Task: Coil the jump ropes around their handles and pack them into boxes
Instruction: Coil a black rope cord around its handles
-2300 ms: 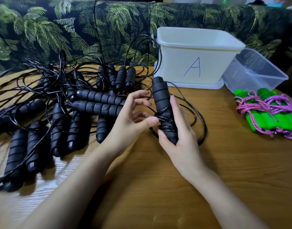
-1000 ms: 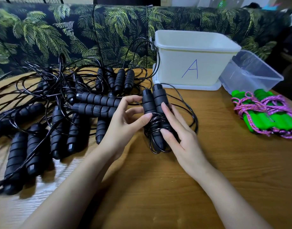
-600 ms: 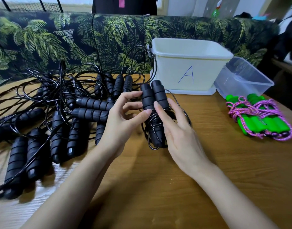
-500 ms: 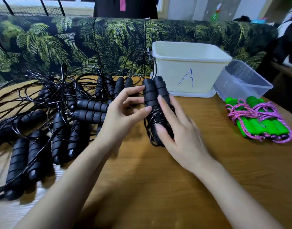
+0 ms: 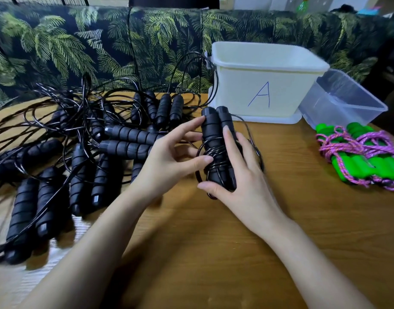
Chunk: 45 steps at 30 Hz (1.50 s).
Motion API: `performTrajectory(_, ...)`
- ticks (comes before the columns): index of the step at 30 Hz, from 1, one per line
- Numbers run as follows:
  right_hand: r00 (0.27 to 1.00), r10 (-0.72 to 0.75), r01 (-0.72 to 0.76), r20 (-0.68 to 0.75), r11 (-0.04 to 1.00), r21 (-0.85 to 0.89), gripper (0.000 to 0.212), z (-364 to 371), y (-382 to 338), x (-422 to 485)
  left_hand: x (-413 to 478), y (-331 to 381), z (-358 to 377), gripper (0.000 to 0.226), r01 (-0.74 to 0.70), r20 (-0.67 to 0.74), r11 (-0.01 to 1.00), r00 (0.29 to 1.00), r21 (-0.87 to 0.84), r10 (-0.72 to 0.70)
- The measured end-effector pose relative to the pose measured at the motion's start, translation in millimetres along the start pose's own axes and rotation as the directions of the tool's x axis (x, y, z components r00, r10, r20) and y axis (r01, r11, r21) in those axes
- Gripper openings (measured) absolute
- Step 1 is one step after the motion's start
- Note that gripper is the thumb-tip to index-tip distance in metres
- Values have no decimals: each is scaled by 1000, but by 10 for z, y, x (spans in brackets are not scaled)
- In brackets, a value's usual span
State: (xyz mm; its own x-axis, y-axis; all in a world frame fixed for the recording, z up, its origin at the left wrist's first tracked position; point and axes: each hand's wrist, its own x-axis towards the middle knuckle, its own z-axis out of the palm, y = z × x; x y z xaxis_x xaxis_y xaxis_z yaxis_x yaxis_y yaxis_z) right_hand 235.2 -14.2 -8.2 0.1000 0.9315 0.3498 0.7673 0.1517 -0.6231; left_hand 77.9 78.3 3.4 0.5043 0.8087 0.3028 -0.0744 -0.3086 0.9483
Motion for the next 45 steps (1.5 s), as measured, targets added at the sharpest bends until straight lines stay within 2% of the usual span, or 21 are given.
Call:
performTrajectory(4, 1000, -3, 4, -18, 998, 60, 89, -49, 20, -31, -25, 42, 40, 66, -53, 40, 998, 998, -40, 55)
performTrajectory(12, 990, -70, 93, -119, 975, 200, 87, -261, -106, -67, 61, 377, -32, 64, -171, 49, 984, 984, 48, 169)
performTrajectory(15, 984, -84, 108, -159, 983, 149, 87, -275, -173, -44, 61, 427, -27, 61, -179, 30, 983, 984, 30, 178)
performTrajectory(20, 984, 41, -50, -176, 998, -46, 86, -147, -129, -47, -41, 225, 107, 56, -146, -30, 989, 989, 32, 147)
performTrajectory(27, 962, 8, -20, -274, 999, -41, 69, 37, 67, -90, -50, -64, 128, 56, -91, -25, 996, 995, 22, 92)
performTrajectory(32, 936, -27, 62, -350, 994, 90, 58, 85, 109, -81, -94, -127, 108, 58, -41, -44, 996, 998, -84, 38)
performTrajectory(36, 939, -4, 89, -344, 969, 229, 53, 105, 92, -107, -97, -134, 126, 58, 7, -72, 988, 997, -153, -18)
performTrajectory(41, 963, 65, 78, -261, 863, 500, 41, 62, 22, -116, -97, -146, 131, 73, 111, 55, 959, 993, -261, -100)
performTrajectory(45, 983, 52, 70, -176, 779, 622, 39, 63, 8, -122, -88, -135, 141, 68, 128, 88, 951, 990, -282, -107)
